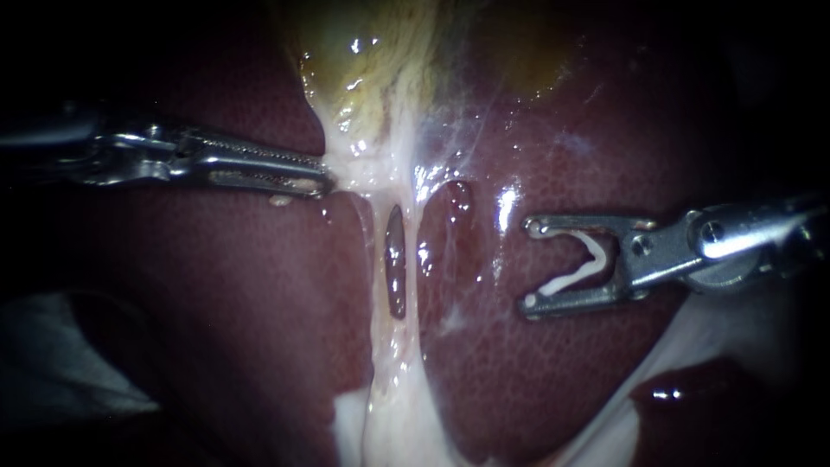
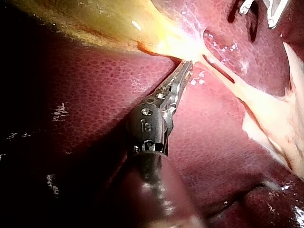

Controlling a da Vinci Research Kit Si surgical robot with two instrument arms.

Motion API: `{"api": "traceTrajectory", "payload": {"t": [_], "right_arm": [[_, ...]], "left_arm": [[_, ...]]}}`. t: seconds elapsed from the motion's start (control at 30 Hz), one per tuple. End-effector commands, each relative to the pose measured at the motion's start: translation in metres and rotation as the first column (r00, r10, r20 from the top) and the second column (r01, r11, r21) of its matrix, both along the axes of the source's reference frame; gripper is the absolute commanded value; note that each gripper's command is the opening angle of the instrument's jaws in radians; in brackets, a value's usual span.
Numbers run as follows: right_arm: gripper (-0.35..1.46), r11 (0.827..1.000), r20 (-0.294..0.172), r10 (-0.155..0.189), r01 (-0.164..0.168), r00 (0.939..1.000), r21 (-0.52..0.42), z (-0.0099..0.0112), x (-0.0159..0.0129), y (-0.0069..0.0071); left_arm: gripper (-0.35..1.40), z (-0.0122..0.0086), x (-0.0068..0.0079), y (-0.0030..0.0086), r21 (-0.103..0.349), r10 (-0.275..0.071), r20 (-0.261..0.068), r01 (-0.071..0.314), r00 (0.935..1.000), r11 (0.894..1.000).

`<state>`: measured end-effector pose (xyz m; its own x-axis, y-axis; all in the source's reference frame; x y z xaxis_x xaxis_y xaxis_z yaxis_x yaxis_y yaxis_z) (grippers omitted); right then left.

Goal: Clipping first clip left tube

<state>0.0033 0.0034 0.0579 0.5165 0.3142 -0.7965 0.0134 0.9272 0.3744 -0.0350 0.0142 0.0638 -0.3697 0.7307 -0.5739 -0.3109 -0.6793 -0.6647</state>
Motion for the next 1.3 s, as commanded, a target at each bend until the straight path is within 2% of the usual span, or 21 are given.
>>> {"api": "traceTrajectory", "payload": {"t": [0.03,0.17,0.27,0.47,0.67,0.93,1.1,1.3], "right_arm": [[0.50,1.000,0.000,0.000,0.000,1.0000,0.000,0.0000,0.0000,0.0000],[0.50,1.000,0.000,0.000,0.000,1.0000,0.000,0.0000,0.0000,0.0000],[0.50,1.000,-0.002,-0.002,0.002,1.0000,0.002,0.0000,0.0000,0.0000],[0.50,1.000,-0.004,-0.004,0.004,1.0000,0.003,0.0000,0.0000,0.0000],[0.50,1.000,-0.023,-0.024,0.024,0.9995,0.018,-0.0004,0.0008,-0.0004],[0.50,0.998,-0.051,-0.054,0.056,0.9972,0.024,-0.0006,0.0050,-0.0024],[0.50,0.997,-0.053,-0.048,0.052,0.9974,0.062,0.0003,0.0085,-0.0035],[0.50,0.994,-0.081,-0.036,0.044,0.9961,0.103,0.0017,0.0118,-0.0050]], "left_arm": [[-0.35,-0.0002,0.0001,0.0001,0.001,0.001,0.001,-0.001,1.0000,1.000],[-0.35,-0.0023,0.0011,0.0005,0.011,0.005,0.006,-0.005,1.0000,1.000],[-0.35,-0.0047,0.0021,0.0008,0.021,-0.005,0.001,0.005,1.0000,1.000],[-0.35,-0.0082,0.0032,0.0006,-0.003,-0.010,0.010,0.010,0.9999,1.000],[-0.35,-0.0088,0.0030,0.0004,-0.008,-0.009,0.013,0.009,0.9999,1.000],[-0.35,-0.0087,0.0028,0.0005,-0.008,-0.010,0.013,0.010,0.9999,1.000],[-0.35,-0.0086,0.0027,0.0005,-0.008,-0.010,0.012,0.010,0.9999,1.000],[-0.35,-0.0084,0.0026,0.0006,-0.008,-0.010,0.013,0.010,0.9999,1.000]]}}
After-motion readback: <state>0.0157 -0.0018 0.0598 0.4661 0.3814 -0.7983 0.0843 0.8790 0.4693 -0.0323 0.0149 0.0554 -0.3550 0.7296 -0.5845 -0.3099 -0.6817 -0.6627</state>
